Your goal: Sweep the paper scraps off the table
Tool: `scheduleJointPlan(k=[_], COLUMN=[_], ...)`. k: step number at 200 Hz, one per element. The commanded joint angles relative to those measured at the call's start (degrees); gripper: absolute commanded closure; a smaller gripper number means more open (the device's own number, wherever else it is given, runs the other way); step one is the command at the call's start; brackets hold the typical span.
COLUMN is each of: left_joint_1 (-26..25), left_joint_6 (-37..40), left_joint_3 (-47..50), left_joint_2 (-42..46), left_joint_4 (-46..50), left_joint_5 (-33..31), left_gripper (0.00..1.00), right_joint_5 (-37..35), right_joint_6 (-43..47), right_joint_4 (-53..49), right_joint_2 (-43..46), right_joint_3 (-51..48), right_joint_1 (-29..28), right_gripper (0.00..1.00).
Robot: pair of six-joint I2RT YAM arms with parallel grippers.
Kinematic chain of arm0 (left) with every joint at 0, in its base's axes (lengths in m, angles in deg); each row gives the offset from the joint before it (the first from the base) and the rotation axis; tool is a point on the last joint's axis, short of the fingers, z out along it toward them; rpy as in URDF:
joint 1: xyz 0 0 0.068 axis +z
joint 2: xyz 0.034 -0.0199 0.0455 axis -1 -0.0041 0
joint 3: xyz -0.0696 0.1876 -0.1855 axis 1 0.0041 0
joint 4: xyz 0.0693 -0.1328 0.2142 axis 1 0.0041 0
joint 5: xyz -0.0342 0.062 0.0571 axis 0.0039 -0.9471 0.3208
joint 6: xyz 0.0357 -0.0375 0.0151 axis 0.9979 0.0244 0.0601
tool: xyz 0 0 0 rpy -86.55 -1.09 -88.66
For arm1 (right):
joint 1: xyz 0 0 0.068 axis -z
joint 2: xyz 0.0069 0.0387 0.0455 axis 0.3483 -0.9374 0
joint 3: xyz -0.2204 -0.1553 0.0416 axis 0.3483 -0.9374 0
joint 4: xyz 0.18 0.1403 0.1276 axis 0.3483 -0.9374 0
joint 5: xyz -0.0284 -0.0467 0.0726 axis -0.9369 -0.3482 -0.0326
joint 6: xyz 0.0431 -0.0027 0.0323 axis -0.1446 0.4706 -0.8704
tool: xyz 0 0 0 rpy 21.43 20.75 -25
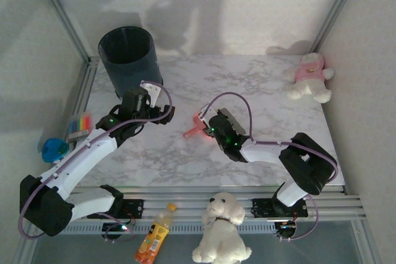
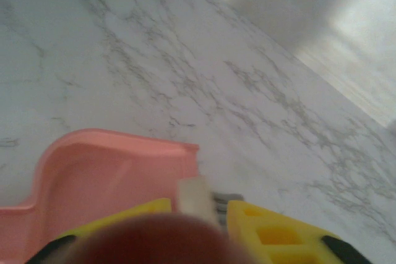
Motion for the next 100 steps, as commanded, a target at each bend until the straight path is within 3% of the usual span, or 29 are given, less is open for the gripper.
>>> scheduleJointPlan(k=[1,100], left_joint_1=[0.7,0.7], left_joint_6=[0.2,0.7], left_joint_3=[0.8,0.8], left_joint_2=[0.4,0.3], left_joint_4=[-0.7,-0.4], left_joint_5=[-1.6,-2.3], left_gripper=[0.00,0.00], right_joint_5=[1.6,5.5], right_joint_6=[-2.2,-1.9], right_joint_4=[-2.2,-6.1], right_joint_2=[-1.6,-0.6], right_joint_3=[-0.3,-0.3], right_joint_1=[-1.2,-2.4], right_gripper=[0.62,0.46])
